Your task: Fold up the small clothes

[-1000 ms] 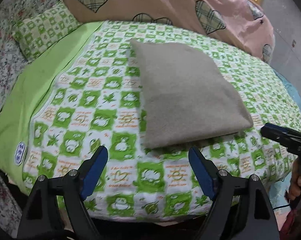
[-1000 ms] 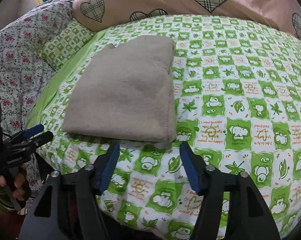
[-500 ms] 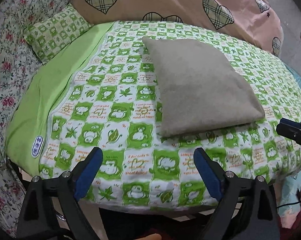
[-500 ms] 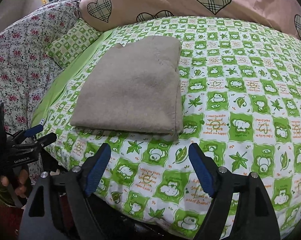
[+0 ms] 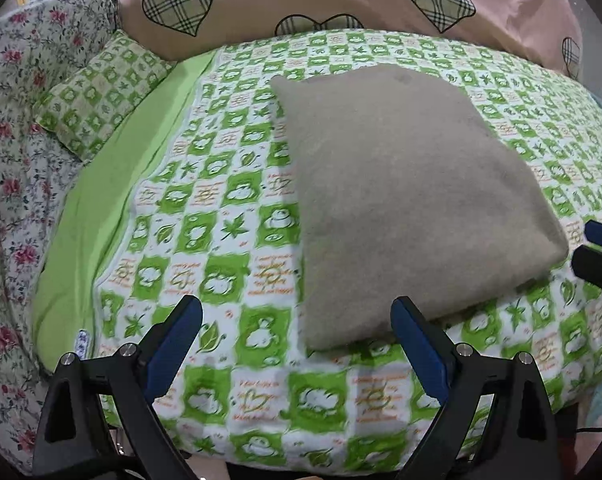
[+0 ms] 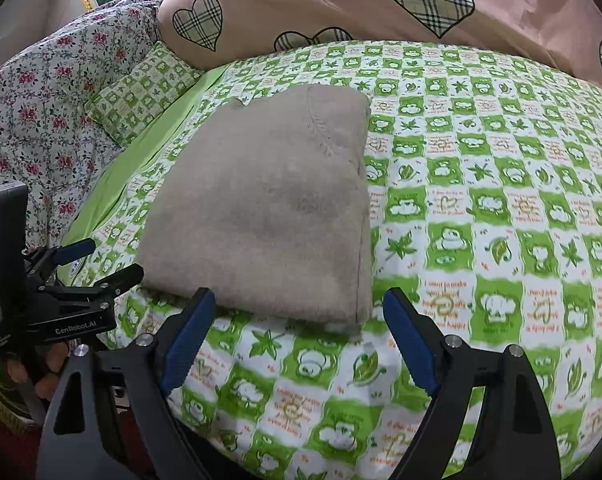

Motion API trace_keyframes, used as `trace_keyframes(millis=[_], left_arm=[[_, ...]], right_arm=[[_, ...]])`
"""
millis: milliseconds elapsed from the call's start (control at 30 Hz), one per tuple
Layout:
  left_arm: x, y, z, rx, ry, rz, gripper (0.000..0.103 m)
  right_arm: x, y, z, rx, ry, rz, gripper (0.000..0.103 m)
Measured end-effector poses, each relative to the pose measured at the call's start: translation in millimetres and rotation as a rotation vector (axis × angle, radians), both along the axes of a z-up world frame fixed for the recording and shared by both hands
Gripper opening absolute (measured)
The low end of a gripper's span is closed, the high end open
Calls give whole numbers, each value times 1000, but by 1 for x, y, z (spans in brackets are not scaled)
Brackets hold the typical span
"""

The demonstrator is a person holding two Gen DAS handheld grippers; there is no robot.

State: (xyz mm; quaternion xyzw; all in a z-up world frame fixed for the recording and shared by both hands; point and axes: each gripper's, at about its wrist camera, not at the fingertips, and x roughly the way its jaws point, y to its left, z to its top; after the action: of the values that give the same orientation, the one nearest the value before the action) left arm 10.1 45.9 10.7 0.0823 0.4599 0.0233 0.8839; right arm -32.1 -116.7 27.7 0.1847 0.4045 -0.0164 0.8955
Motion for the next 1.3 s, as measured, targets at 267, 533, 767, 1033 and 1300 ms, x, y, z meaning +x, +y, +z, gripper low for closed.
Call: trace_keyframes(millis=[267,533,767,1033,1300], left_arm=[[14,5,3,-45,-5,21,95],[25,10,11,-103,-30,27,95],[31,20,21,-247,-106,6,95],[41,19,17,-211,-91,28,95],[41,13,12,-196,-62,15,95]], right_arm=[[20,-2,4,13,-9,18,86],[36,-5,10,13,-19,27,86],[51,-9,10,20,-19,32,86],[64,-10,6,27,-4,41,86],[69,-11,2,33,8,45,86]])
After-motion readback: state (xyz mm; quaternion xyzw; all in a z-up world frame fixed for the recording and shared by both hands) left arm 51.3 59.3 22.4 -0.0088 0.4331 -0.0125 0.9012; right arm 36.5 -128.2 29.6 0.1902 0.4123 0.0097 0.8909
